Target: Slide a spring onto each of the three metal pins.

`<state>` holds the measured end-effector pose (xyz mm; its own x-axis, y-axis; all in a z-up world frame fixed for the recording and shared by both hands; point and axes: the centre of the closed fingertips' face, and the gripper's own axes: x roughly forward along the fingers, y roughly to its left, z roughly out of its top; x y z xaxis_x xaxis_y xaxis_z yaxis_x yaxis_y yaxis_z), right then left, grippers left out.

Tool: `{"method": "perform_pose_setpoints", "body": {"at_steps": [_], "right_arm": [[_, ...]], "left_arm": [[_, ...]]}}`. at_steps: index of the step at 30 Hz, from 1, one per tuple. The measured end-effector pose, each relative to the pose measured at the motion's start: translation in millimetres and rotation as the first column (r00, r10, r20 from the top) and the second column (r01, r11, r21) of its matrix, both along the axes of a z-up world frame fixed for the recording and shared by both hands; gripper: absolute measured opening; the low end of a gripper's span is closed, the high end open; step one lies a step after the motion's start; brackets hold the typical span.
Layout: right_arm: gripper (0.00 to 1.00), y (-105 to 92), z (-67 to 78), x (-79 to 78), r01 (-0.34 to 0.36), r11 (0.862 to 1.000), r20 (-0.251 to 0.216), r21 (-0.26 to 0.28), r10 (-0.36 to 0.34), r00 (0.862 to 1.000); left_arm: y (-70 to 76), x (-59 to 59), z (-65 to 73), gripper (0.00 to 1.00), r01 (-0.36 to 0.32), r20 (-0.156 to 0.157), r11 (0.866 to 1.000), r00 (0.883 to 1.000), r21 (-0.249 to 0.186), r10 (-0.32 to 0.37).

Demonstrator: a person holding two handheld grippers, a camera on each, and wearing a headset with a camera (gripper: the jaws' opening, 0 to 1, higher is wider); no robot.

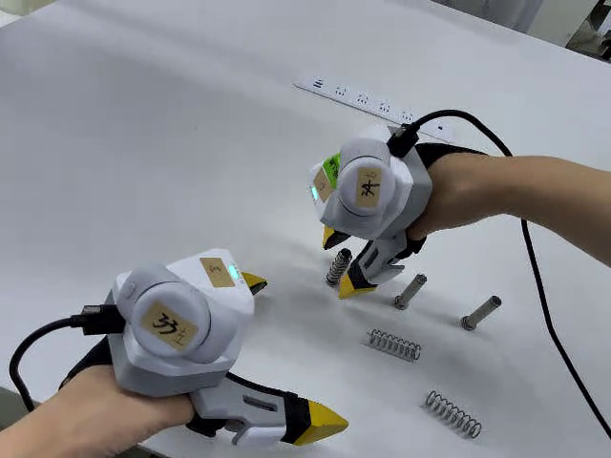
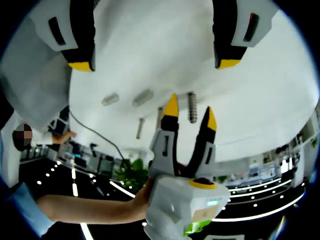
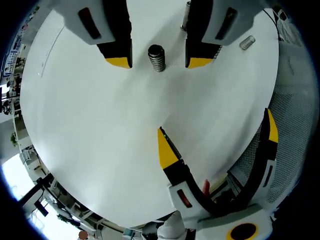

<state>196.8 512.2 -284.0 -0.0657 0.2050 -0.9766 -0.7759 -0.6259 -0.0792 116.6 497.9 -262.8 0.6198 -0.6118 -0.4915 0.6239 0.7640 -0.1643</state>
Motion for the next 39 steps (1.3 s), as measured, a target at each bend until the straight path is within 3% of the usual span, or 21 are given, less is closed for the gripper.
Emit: {"method": "perform_pose_setpoints", "body": {"at_steps": [5, 9, 14, 17, 22, 28, 32, 35, 37, 39], "right_arm": [[0.68, 3.3, 3.4, -4.1, 0.032, 0.997, -0.015, 0.071, -0.031, 0.999], [0.85, 4.1, 8.5, -1.6, 0.04, 0.992, 0.0, 0.123, -0.04, 0.999], [0.99, 2.1, 16.0, 3.2, 0.11, 0.977, -0.004, 0.182, -0.111, 0.994], [0.99, -0.7, 20.8, 7.9, 0.142, 0.965, 0.005, 0.219, -0.146, 0.989], [0.99, -8.7, 29.7, 6.0, 0.221, 0.936, -0.038, 0.273, -0.219, 0.975], [0.99, -20.1, 42.5, 1.8, 0.318, 0.884, -0.101, 0.343, -0.302, 0.948], [0.99, -29.3, 49.2, 0.0, 0.344, 0.863, -0.113, 0.371, -0.326, 0.939], [0.99, -39.2, 55.1, 0.0, 0.398, 0.826, -0.138, 0.4, -0.375, 0.917], [0.99, -42.3, 58.4, -1.6, 0.409, 0.81, -0.148, 0.421, -0.383, 0.912], [0.99, -47.0, 60.3, -1.3, 0.438, 0.789, -0.165, 0.431, -0.409, 0.898]], "left_arm": [[-1.0, -0.3, 3.1, 1.0, 0.004, 0.008, 1.0, 1.0, 0.006, -0.004], [-1.7, -1.7, 4.5, 1.0, 0.007, 0.011, 1.0, 1.0, 0.011, -0.007], [-2.1, -1.6, 6.4, 1.0, 0.009, 0.016, 1.0, 1.0, 0.023, -0.01], [-1.9, 0.4, 9.7, 1.0, 0.004, 0.024, 1.0, 1.0, 0.021, -0.005], [-1.2, 4.8, 16.3, 1.0, -0.008, 0.046, 1.0, 0.999, 0.015, 0.007], [-0.7, 8.4, 19.8, 1.0, -0.013, 0.064, 1.0, 0.998, 0.021, 0.012], [-1.9, 9.4, 21.3, 1.0, -0.013, 0.067, 1.0, 0.998, 0.017, 0.011], [-3.8, 10.3, 22.4, 1.0, -0.007, 0.078, 1.0, 0.997, 0.021, 0.006], [-5.0, 10.4, 23.0, 1.0, -0.004, 0.078, 1.0, 0.997, 0.018, 0.003], [-6.5, 10.0, 23.4, 1.0, 0.0, 0.082, 1.0, 0.997, 0.022, -0.002]]}}
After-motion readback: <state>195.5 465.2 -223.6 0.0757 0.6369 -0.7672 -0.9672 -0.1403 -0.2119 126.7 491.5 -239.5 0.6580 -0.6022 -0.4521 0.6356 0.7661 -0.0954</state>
